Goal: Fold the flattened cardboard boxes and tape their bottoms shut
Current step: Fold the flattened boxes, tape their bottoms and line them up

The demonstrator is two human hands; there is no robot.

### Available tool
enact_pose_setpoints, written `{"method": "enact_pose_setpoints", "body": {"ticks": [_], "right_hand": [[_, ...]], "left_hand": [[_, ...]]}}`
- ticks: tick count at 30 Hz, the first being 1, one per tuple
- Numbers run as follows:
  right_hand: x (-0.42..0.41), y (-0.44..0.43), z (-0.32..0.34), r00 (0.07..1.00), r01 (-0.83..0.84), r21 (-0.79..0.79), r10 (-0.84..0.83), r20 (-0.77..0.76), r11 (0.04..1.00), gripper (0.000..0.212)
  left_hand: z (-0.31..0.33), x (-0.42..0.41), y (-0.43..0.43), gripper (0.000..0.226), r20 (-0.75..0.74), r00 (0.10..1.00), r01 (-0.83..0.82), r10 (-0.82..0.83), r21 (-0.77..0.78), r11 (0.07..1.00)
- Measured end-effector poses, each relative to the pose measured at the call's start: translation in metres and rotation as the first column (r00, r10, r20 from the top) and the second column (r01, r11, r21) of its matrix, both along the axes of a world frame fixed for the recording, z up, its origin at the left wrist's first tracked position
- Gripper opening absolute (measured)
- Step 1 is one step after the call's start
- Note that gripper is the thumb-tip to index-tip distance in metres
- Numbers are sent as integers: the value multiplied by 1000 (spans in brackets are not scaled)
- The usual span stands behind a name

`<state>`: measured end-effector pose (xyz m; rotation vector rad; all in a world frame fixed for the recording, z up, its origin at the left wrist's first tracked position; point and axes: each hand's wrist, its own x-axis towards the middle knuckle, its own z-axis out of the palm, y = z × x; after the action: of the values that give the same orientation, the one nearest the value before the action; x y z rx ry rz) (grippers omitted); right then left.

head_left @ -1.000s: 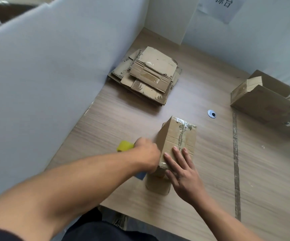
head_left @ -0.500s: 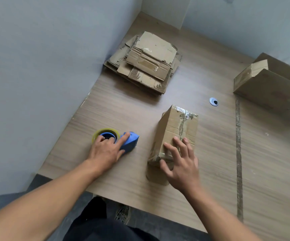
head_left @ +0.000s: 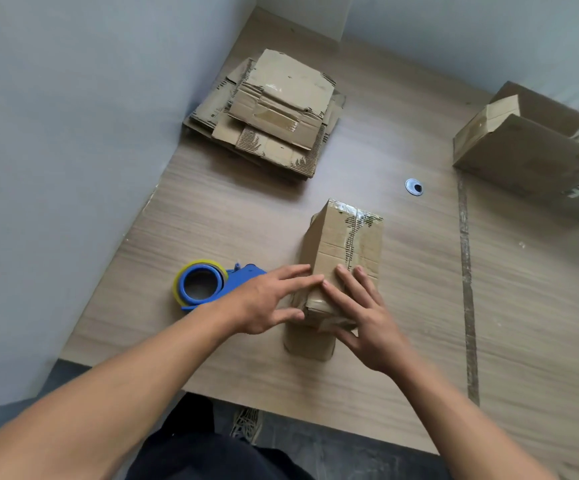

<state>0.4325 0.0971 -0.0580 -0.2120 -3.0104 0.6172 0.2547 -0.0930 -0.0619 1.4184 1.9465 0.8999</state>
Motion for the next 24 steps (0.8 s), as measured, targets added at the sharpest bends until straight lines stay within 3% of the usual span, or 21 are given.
{"method": "enact_pose_setpoints", "body": {"ticks": [6,9,12,20,24], "right_hand": [[-2,-8,-14,989,72,83,-61,-137,994,65],[-2,-9,-16,986,81,150,-57,-155,985,61],[-2,-10,-16,983,92,183,-60,-173,979,62],[-2,-10,-20,977,103,215,-59,-203,971,63],[-6,-17,-23,970,131,216,-80,-230,967,59]], "left_hand": [[-13,-20,5,72,-4,997,75,-74,52,996],[-14,-29,5,70,-118,985,140,-129,84,987],[-15,-28,8,70,-228,968,141,-104,152,978],[-14,-15,23,75,-285,959,61,-10,170,983],[-15,1,20,64,-294,953,-17,76,198,980]]}}
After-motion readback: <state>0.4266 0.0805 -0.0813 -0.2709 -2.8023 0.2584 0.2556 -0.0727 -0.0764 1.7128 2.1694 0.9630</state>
